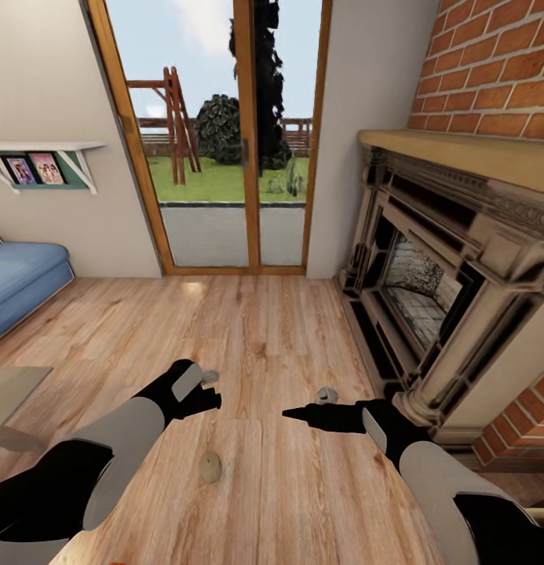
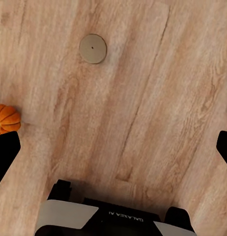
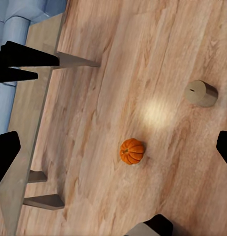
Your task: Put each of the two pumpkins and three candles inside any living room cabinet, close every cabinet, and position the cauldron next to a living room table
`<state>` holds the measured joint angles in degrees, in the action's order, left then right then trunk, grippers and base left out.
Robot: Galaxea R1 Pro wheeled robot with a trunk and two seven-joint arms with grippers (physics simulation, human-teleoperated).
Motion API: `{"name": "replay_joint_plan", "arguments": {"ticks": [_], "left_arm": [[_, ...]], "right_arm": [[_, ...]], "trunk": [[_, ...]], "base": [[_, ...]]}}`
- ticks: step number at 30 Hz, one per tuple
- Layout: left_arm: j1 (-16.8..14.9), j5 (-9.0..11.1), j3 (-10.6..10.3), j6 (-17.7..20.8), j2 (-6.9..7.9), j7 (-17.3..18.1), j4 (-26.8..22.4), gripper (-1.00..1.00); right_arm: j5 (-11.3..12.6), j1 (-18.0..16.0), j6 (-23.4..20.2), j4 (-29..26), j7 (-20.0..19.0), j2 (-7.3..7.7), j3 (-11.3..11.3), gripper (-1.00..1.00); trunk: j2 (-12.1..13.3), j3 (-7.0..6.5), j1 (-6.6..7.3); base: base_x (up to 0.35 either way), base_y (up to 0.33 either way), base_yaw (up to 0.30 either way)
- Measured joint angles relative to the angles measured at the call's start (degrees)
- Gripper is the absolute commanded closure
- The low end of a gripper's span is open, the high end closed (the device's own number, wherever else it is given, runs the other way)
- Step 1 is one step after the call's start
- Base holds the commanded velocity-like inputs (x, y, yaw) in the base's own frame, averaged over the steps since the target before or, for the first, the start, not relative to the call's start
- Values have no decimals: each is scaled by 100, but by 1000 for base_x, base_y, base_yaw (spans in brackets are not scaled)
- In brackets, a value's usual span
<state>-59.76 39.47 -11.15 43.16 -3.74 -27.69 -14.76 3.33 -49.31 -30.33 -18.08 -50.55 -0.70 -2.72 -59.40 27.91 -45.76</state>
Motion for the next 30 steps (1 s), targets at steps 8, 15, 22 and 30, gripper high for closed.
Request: {"name": "replay_joint_plan", "arguments": {"ticks": [8, 15, 22, 30], "left_arm": [[0, -9, -3, -306, -28, 158, 48, -100], [0, -9, -2, -308, -30, 158, 61, -100], [0, -9, -1, -308, -30, 158, 61, -100], [0, -9, -2, -308, -26, 158, 61, -100]], "right_arm": [[0, 8, 36, 3, 1, 5, 0, -100], [0, 15, 36, 6, 1, 1, 0, -100], [0, 17, 36, 1, 1, 8, 0, -100], [0, 19, 36, 1, 1, 11, 0, -100]], "trunk": [[-321, 144, -176], [-602, 269, -329], [-882, 395, -483], [-1203, 539, -659]], "base": [[0, 0, 0], [0, 0, 0], [0, 0, 0], [0, 0, 0]]}}
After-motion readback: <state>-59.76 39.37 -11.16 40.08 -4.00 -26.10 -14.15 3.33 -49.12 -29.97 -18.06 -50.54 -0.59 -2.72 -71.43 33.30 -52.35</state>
